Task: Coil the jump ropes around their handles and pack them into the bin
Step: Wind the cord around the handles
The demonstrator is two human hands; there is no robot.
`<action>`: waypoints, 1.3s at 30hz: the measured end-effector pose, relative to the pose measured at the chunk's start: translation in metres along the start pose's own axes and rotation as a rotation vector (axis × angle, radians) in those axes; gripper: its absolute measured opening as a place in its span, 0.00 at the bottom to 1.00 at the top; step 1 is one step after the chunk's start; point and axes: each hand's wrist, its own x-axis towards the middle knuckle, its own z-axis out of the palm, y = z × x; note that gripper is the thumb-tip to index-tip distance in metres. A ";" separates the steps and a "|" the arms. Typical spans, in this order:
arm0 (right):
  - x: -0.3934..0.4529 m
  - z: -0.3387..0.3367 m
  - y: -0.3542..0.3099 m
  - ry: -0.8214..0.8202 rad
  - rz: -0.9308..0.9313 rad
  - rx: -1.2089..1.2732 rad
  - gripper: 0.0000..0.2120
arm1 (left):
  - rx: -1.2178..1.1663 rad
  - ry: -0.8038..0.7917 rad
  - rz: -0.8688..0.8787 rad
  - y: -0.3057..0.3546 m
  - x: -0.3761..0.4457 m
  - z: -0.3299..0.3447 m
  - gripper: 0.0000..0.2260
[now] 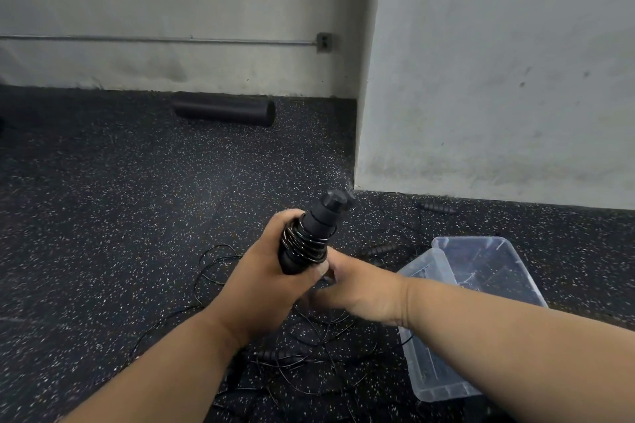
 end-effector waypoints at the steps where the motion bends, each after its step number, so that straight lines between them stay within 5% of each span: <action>1: 0.000 0.003 -0.002 0.006 -0.024 0.054 0.22 | -0.036 -0.006 -0.003 0.000 0.000 0.000 0.26; 7: -0.003 0.005 0.001 -0.074 -0.005 0.119 0.02 | -0.143 0.016 -0.009 0.000 -0.001 -0.013 0.24; 10: -0.004 0.001 0.005 -0.126 0.099 0.112 0.07 | 0.003 0.168 -0.036 0.000 0.000 -0.024 0.23; 13: -0.006 -0.015 0.003 -0.045 0.068 -0.234 0.12 | 0.184 0.304 -0.165 -0.004 0.003 -0.039 0.26; 18: -0.010 -0.038 -0.007 0.076 0.041 -0.392 0.16 | 0.354 0.257 -0.308 -0.014 0.002 -0.039 0.26; 24: -0.012 -0.044 -0.016 -0.013 0.191 -0.268 0.20 | 0.297 0.158 -0.255 -0.005 -0.001 -0.030 0.27; 29: -0.001 -0.017 0.004 -0.148 0.231 0.082 0.11 | 0.189 0.056 -0.121 0.007 -0.006 -0.010 0.27; 31: 0.000 -0.011 0.008 -0.100 0.197 0.203 0.06 | 0.204 0.035 -0.098 0.009 -0.007 -0.007 0.27; 34: -0.001 -0.019 0.003 0.101 0.164 0.180 0.14 | 0.309 0.085 -0.135 0.005 -0.005 -0.014 0.25; 39: -0.011 -0.049 -0.020 0.304 0.027 -0.183 0.16 | 0.460 0.116 -0.260 -0.008 0.000 -0.024 0.24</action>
